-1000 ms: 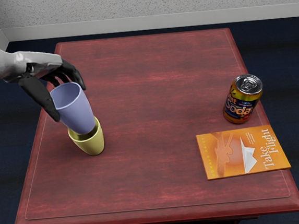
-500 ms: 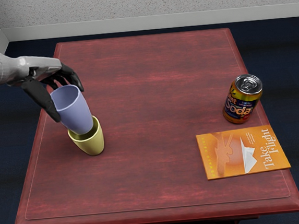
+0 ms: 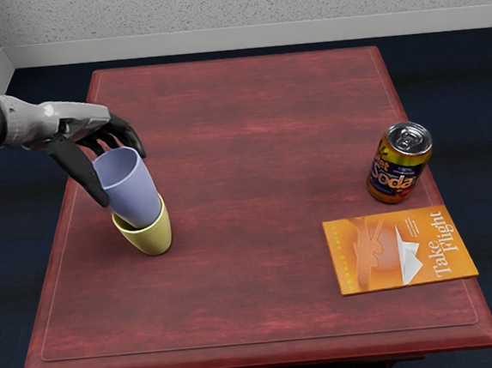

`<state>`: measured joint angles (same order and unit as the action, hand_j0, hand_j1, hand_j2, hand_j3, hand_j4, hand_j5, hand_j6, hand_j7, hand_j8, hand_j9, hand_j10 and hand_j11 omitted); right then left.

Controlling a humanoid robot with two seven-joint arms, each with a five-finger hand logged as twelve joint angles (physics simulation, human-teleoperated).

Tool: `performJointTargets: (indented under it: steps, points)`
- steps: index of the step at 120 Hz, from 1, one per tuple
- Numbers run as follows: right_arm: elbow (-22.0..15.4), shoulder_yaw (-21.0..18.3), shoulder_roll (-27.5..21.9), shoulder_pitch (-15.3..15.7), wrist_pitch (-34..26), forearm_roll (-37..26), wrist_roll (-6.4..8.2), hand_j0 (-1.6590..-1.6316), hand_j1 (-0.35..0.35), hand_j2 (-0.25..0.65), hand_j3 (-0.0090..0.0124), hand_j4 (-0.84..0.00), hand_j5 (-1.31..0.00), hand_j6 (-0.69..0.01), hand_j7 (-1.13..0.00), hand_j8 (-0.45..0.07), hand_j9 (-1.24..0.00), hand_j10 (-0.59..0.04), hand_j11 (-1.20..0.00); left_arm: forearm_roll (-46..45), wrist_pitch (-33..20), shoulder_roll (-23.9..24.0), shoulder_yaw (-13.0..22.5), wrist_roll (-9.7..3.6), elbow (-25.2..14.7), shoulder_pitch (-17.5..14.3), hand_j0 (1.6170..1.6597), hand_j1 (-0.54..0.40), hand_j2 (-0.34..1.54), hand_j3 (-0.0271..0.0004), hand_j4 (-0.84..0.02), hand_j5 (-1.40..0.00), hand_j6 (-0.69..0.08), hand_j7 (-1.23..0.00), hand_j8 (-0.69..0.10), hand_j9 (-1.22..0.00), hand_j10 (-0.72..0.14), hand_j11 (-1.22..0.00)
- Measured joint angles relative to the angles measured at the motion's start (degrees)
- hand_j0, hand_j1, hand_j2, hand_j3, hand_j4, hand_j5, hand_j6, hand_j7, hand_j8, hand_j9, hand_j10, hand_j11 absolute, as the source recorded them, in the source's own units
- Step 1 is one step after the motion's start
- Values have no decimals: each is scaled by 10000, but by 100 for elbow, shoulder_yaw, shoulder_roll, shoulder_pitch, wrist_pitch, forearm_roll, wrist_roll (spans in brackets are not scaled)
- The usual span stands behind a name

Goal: Pick up cup and place in cup with left hand

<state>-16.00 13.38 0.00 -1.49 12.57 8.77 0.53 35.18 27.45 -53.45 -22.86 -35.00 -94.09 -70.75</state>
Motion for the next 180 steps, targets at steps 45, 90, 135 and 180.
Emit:
performJointTargets:
  steps: [45,90,135,180]
  points:
    - [0,-1,0,0,0,-1,0,-16581,-3489,-2,0,0,1,7,0,5,0,3,0,7,-3,7,27,0,7,62,16551,-1359,1511,0,-4248,-7141,-2665,-7013,-2622,-7007,-4246,-6987]
    - [0,-1,0,0,0,-1,0,-16581,-3489,-2,0,0,1,7,0,5,1,3,0,10,-52,10,-4,0,13,70,16575,211,696,0,-2823,-3938,-2508,-3913,-2501,-3906,-2821,-3903]
    - [0,0,0,0,0,0,0,-16581,-3489,-2,0,0,1,7,0,5,1,4,0,-1537,-82,-2,-204,0,1124,17,16580,2848,139,0,-592,-772,-550,-766,-546,-764,-586,-762]
    - [0,0,0,0,0,-1,-1,-16581,-3489,-2,0,0,1,8,0,6,1,4,0,-4849,731,-400,-301,1,2876,705,16580,3309,28,0,-159,-207,-151,-206,-150,-205,-157,-205]
